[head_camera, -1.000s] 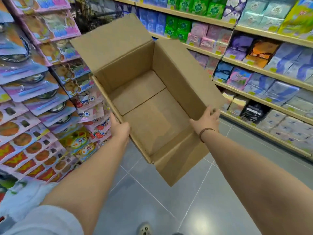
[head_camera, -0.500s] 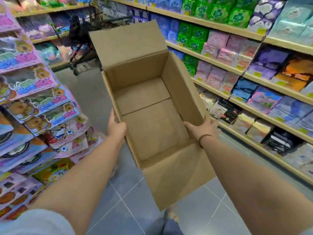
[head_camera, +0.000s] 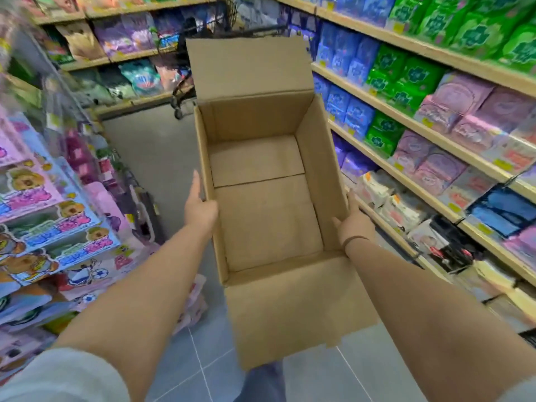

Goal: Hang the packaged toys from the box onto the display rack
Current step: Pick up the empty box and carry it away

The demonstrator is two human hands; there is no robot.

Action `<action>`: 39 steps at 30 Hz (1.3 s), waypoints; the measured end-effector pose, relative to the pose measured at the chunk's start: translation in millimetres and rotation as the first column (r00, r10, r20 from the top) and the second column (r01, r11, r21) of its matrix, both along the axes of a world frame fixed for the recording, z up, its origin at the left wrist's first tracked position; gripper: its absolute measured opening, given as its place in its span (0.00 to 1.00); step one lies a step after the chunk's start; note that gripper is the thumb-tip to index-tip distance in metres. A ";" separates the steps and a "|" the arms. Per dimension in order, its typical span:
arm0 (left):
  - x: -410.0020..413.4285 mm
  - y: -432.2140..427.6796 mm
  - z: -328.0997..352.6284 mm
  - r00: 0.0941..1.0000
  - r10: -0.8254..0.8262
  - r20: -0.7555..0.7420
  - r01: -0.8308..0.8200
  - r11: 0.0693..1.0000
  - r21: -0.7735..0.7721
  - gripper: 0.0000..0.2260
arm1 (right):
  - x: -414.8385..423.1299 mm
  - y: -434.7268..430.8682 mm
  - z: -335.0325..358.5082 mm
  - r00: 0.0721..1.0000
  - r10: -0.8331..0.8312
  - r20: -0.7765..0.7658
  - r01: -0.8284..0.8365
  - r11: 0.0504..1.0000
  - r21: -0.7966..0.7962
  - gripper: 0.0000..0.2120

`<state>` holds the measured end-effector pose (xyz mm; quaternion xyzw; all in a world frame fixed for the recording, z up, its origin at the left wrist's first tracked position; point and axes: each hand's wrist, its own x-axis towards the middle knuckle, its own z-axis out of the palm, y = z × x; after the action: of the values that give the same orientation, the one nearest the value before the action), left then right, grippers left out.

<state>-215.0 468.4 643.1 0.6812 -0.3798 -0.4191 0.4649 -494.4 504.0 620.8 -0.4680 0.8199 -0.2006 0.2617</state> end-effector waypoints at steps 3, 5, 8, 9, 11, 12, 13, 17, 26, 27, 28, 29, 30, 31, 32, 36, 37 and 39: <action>5.4 -46.1 -4.0 1.000 0.016 0.026 -0.016 1.000 0.000 0.39 | 6.0 -56.8 -8.6 0.994 0.073 -0.079 -0.075 0.997 -0.020 0.38; 9.6 -83.3 -5.7 1.000 0.006 0.015 -0.006 1.000 -0.023 0.38 | 7.5 -99.8 -9.7 0.988 0.115 -0.106 -0.120 0.992 -0.046 0.39; 13.5 -128.3 -5.5 1.000 0.002 0.018 -0.001 1.000 -0.029 0.35 | 7.7 -153.1 -7.1 0.987 0.140 -0.078 -0.144 0.988 -0.059 0.38; 14.6 -142.0 -6.5 1.000 0.000 0.024 0.000 1.000 -0.026 0.35 | 7.4 -169.7 -6.5 0.988 0.141 -0.068 -0.145 0.988 -0.054 0.38; 19.4 -173.1 -13.2 0.999 0.023 0.042 -0.023 1.000 -0.020 0.35 | 9.6 -210.5 -9.7 0.982 0.174 -0.077 -0.177 0.984 -0.028 0.37; 21.5 -184.7 -16.7 0.998 0.038 0.056 -0.037 0.999 -0.013 0.35 | 10.7 -227.3 -12.2 0.975 0.201 -0.094 -0.203 0.979 -0.007 0.37; 24.0 -198.3 -22.3 0.996 0.060 0.067 -0.060 0.998 0.006 0.34 | 12.9 -249.1 -18.3 0.967 0.230 -0.109 -0.230 0.973 0.015 0.36; 33.8 -247.8 -57.8 0.988 0.133 0.080 -0.136 0.990 0.035 0.34 | 23.4 -325.8 -49.9 0.937 0.331 -0.114 -0.323 0.943 0.080 0.36; 77.9 -318.5 -186.9 0.941 0.331 0.072 -0.336 0.937 0.092 0.34 | 85.7 -458.0 -162.8 0.855 0.514 -0.073 -0.502 0.854 0.133 0.29; 81.7 -320.9 -208.4 0.933 0.353 0.072 -0.359 0.926 0.112 0.34 | 95.5 -466.4 -182.2 0.850 0.524 -0.057 -0.513 0.847 0.137 0.29; 86.9 -322.7 -227.4 0.922 0.380 0.071 -0.386 0.914 0.124 0.34 | 103.1 -473.1 -200.0 0.845 0.533 -0.039 -0.524 0.841 0.136 0.29; 94.2 -323.8 -253.7 0.914 0.399 0.076 -0.406 0.901 0.154 0.33 | 111.8 -479.2 -222.9 0.838 0.544 -0.027 -0.536 0.832 0.143 0.29; 102.0 -324.6 -278.9 0.905 0.420 0.073 -0.426 0.887 0.176 0.32 | 118.7 -483.7 -245.7 0.832 0.554 -0.014 -0.547 0.825 0.145 0.29; 108.5 -324.4 -300.7 0.903 0.424 0.066 -0.428 0.878 0.215 0.32 | 124.6 -486.4 -267.5 0.828 0.561 -0.001 -0.554 0.818 0.153 0.29; 116.3 -325.4 -326.3 0.903 0.426 0.061 -0.427 0.871 0.241 0.34 | 131.3 -489.6 -292.4 0.824 0.566 0.011 -0.561 0.814 0.154 0.29; 142.2 -331.9 -434.9 0.883 0.470 0.016 -0.450 0.836 0.315 0.32 | 159.4 -503.4 -402.0 0.825 0.562 0.064 -0.564 0.809 0.165 0.29; 145.3 -332.0 -460.5 0.891 0.453 0.038 -0.439 0.836 0.331 0.33 | 166.6 -506.6 -428.2 0.824 0.563 0.068 -0.565 0.807 0.171 0.29; 154.6 -328.9 -524.2 0.890 0.449 0.080 -0.446 0.821 0.356 0.34 | 184.6 -512.5 -490.3 0.816 0.572 0.084 -0.577 0.798 0.174 0.28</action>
<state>-60.3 139.6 118.9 0.8239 -0.1231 -0.3638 0.4167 -309.9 -8.6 130.5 -0.6642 0.6513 -0.0384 0.3649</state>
